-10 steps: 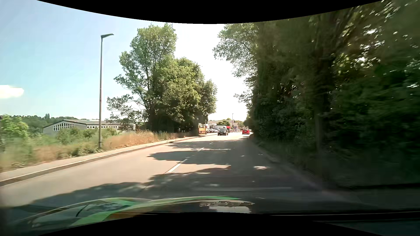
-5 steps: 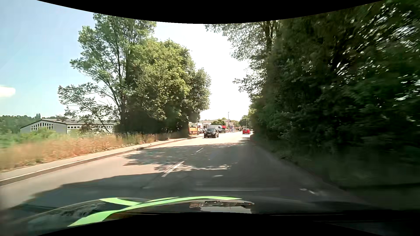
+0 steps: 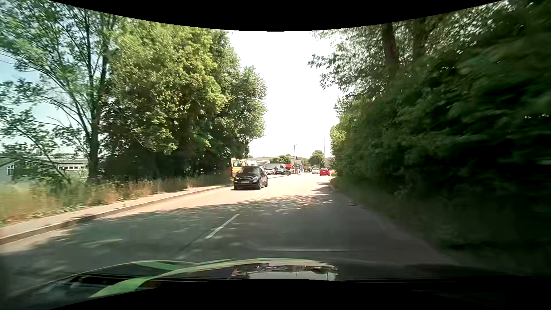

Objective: Follow the waypoints while adhering to traffic rules and regulations

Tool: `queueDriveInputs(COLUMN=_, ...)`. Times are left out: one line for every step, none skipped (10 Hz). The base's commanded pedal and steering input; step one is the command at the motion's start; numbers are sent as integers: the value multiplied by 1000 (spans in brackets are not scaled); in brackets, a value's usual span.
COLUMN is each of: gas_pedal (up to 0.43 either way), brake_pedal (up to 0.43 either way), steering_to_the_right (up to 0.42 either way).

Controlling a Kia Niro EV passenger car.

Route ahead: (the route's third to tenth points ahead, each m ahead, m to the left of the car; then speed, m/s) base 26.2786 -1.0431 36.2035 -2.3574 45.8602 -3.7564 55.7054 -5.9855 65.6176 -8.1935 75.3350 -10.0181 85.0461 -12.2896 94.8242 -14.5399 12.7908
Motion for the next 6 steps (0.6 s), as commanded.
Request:
queueDriveInputs(gas_pedal=47, brake_pedal=0, steering_to_the_right=14)
queueDriveInputs(gas_pedal=28, brake_pedal=0, steering_to_the_right=15)
queueDriveInputs(gas_pedal=28, brake_pedal=0, steering_to_the_right=17)
queueDriveInputs(gas_pedal=28, brake_pedal=0, steering_to_the_right=23)
queueDriveInputs(gas_pedal=28, brake_pedal=0, steering_to_the_right=25)
queueDriveInputs(gas_pedal=28, brake_pedal=0, steering_to_the_right=25)
